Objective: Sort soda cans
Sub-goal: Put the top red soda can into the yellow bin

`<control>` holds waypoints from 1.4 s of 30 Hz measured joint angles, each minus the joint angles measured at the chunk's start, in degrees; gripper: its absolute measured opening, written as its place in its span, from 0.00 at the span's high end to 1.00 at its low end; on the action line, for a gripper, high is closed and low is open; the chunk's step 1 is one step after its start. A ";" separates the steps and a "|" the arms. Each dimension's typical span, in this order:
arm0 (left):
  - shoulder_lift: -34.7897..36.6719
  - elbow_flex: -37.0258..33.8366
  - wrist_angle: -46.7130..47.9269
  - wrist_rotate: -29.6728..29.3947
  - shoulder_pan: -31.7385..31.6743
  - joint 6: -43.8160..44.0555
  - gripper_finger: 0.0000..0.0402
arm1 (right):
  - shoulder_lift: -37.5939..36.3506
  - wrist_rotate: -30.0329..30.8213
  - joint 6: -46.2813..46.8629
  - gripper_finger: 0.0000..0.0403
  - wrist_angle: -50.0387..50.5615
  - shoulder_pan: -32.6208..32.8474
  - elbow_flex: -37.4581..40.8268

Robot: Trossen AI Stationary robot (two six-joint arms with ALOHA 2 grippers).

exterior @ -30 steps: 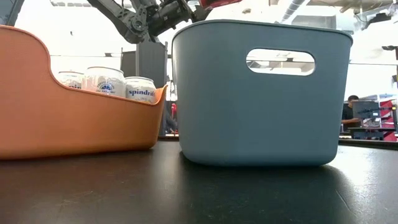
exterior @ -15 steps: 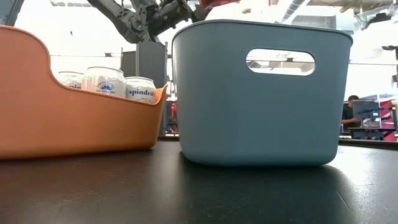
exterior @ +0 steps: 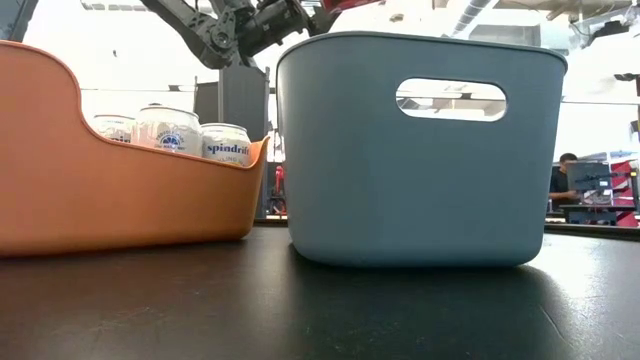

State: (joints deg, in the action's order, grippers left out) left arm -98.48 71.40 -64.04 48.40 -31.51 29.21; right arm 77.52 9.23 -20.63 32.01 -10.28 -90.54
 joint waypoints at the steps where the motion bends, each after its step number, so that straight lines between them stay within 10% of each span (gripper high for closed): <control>1: 0.00 0.00 0.14 -0.03 0.02 0.00 0.24 | -0.33 -0.05 0.05 0.25 0.28 -0.09 0.02; 10: 0.00 0.08 1.98 2.87 -1.16 1.63 0.06 | -1.99 -0.61 0.17 0.25 2.92 -0.44 0.09; 27: 2.31 0.02 2.02 7.30 -11.10 9.79 0.20 | -2.91 3.21 9.90 0.25 23.00 -9.35 -7.62; 42: 2.56 0.00 4.46 9.97 -12.22 10.70 0.20 | 21.03 -1.07 14.34 0.25 52.28 -20.02 -28.26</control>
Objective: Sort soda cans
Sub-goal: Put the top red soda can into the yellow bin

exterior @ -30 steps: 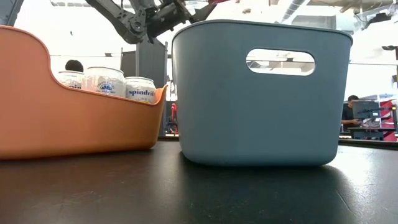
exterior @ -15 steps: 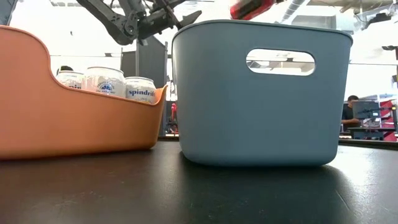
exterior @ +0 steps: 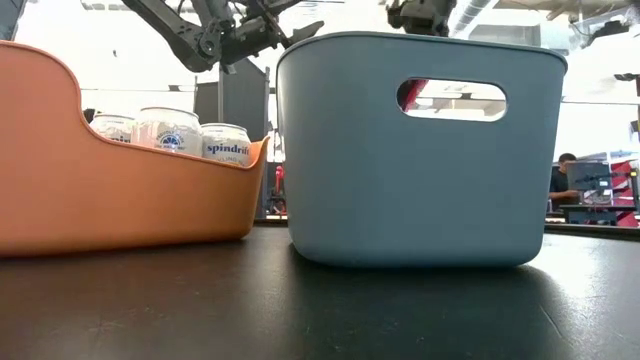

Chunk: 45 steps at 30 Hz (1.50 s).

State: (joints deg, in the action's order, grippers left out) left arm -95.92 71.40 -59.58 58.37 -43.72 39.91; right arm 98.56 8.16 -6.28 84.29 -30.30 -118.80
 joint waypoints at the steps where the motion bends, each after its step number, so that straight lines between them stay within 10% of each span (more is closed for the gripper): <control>1: 0.00 0.00 0.19 0.11 0.00 -0.11 0.20 | 1.57 -0.71 -0.06 0.25 1.35 -0.36 -1.17; 15: -0.01 0.00 -1.08 9.44 -2.05 3.12 0.20 | 10.48 -8.97 3.38 0.25 5.62 -4.49 -1.86; 26: 0.00 -0.02 -19.35 12.12 -8.30 19.79 0.20 | 13.28 -11.65 6.72 0.25 5.54 -5.56 -1.21; 45: 0.70 -1.49 -19.53 12.21 -10.69 18.40 0.20 | 10.95 -9.95 12.51 0.26 4.87 -8.95 18.60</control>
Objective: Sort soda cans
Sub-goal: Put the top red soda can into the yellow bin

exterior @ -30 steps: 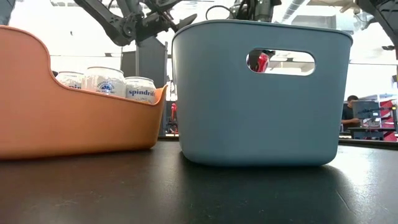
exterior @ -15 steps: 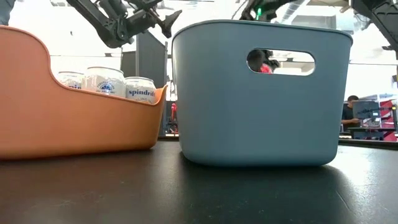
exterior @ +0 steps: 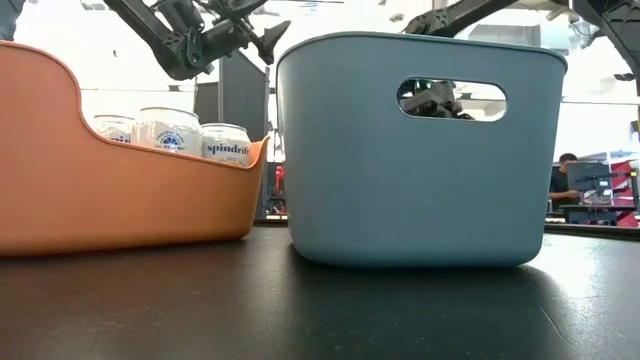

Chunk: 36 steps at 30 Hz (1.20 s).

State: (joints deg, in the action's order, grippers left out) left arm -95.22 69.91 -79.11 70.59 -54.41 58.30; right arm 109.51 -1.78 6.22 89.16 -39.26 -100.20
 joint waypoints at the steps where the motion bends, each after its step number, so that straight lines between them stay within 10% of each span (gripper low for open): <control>1: 0.00 0.00 0.00 -0.06 0.00 0.00 0.20 | 0.32 0.44 0.11 0.26 -0.31 -0.31 0.15; 36: 0.00 0.02 0.17 -0.37 0.44 0.31 0.20 | 10.50 0.56 -1.61 0.26 -11.01 -0.71 -2.57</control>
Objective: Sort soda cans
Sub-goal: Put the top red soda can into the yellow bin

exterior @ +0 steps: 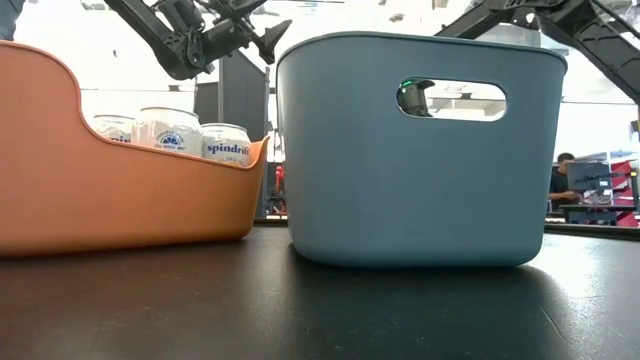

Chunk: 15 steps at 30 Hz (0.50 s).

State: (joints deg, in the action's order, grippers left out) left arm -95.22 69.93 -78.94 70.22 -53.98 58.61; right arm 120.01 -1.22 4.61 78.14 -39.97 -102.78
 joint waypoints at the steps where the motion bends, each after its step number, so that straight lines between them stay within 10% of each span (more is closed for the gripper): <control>1: 0.00 0.00 0.00 0.00 0.00 0.02 0.20 | 0.09 -0.07 -0.38 0.25 -0.26 0.09 -0.30; 15: 0.00 0.00 0.13 0.07 0.00 -0.26 0.20 | 0.28 -0.17 -3.10 0.09 -3.59 0.49 -1.71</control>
State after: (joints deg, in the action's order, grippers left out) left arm -95.22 69.93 -78.81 70.28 -53.98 58.35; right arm 120.29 -1.39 1.51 74.55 -39.47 -104.49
